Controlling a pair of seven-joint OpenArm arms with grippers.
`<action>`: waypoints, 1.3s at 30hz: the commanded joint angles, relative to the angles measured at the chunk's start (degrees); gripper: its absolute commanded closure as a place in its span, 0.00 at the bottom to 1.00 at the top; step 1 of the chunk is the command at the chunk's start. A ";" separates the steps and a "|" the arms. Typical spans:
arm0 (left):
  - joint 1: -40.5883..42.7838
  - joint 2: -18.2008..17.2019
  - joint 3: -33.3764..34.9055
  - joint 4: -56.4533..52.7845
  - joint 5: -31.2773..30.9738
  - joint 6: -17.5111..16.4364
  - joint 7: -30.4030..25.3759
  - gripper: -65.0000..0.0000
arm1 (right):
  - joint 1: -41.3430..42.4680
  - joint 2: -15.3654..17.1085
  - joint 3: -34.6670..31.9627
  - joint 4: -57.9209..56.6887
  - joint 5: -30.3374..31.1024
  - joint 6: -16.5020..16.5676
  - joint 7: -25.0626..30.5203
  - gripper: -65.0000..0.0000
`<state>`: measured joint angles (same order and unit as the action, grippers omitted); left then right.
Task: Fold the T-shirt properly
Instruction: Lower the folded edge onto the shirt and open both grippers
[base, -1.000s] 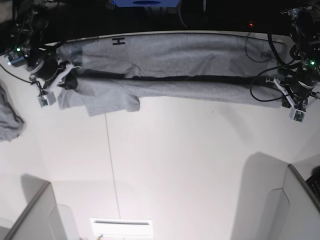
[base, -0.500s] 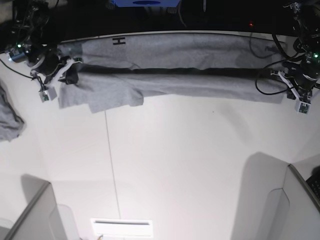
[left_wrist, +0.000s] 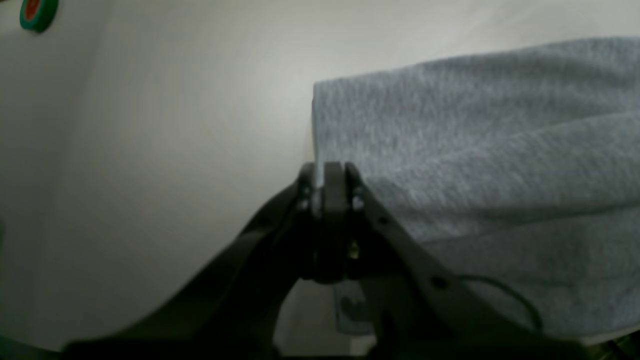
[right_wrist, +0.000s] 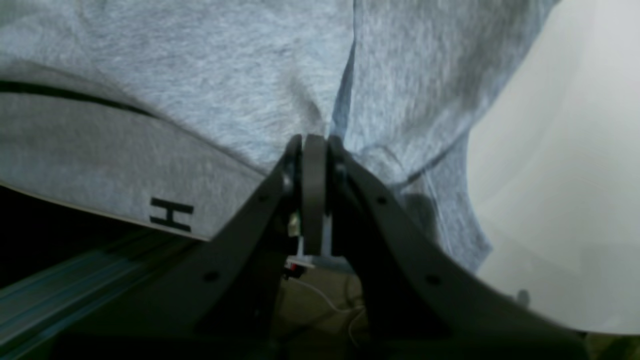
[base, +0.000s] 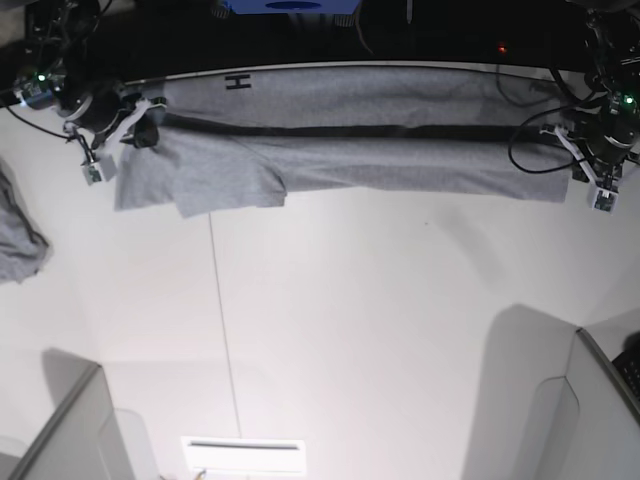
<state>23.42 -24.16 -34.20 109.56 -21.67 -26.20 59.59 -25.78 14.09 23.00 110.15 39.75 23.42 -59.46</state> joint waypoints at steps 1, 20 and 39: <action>0.71 -1.02 -0.57 0.90 0.26 0.13 -0.21 1.00 | 0.15 0.73 0.42 0.93 0.47 0.10 0.87 1.00; 4.58 -0.85 -0.13 0.38 0.26 0.39 0.14 1.00 | 0.51 1.17 0.34 -5.58 0.39 0.10 0.87 1.00; 7.92 2.14 -7.26 -1.82 0.00 0.13 -0.21 0.26 | 4.29 1.17 -0.02 -0.04 0.47 0.10 -0.45 0.68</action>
<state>31.09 -21.17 -41.17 106.85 -21.82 -25.98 59.68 -21.91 14.39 22.81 109.30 39.77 23.40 -61.10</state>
